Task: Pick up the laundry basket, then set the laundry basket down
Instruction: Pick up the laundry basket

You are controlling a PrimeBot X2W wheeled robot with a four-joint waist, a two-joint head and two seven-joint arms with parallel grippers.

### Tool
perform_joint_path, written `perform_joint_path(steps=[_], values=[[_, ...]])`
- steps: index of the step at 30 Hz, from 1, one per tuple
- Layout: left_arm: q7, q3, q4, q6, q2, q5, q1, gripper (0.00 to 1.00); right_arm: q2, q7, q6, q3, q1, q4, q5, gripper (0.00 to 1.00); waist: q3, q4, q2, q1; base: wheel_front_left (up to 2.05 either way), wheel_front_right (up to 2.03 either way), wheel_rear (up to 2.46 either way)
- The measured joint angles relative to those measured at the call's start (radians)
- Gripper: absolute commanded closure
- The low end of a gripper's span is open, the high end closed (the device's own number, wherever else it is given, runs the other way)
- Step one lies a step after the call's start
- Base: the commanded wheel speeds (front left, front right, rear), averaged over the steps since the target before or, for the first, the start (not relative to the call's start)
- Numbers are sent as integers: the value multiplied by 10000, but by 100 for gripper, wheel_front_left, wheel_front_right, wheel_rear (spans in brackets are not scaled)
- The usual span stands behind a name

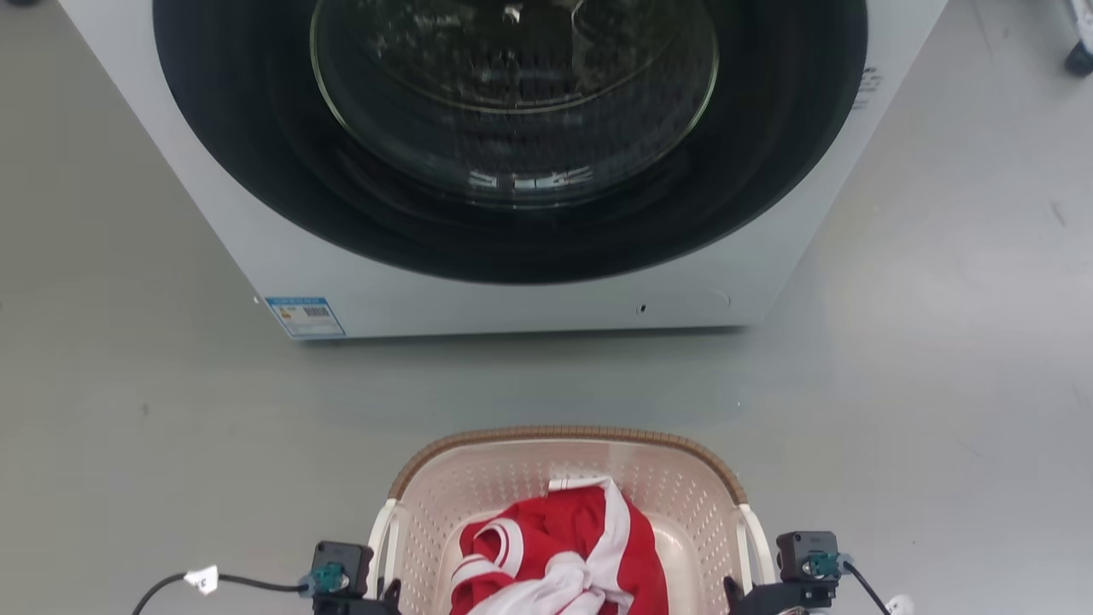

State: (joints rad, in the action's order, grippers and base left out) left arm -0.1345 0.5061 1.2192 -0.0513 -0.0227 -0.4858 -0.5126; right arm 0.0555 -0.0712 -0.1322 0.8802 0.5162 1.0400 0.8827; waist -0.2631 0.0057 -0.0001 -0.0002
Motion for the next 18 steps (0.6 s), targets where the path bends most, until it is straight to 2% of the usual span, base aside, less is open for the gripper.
perform_joint_path(steps=[18], values=[[995,775,-171,171,-98,-769,1525,100,21,1239,-13,918,-1410,-25,1058,100,2073,-289,1,1,0,0,0]])
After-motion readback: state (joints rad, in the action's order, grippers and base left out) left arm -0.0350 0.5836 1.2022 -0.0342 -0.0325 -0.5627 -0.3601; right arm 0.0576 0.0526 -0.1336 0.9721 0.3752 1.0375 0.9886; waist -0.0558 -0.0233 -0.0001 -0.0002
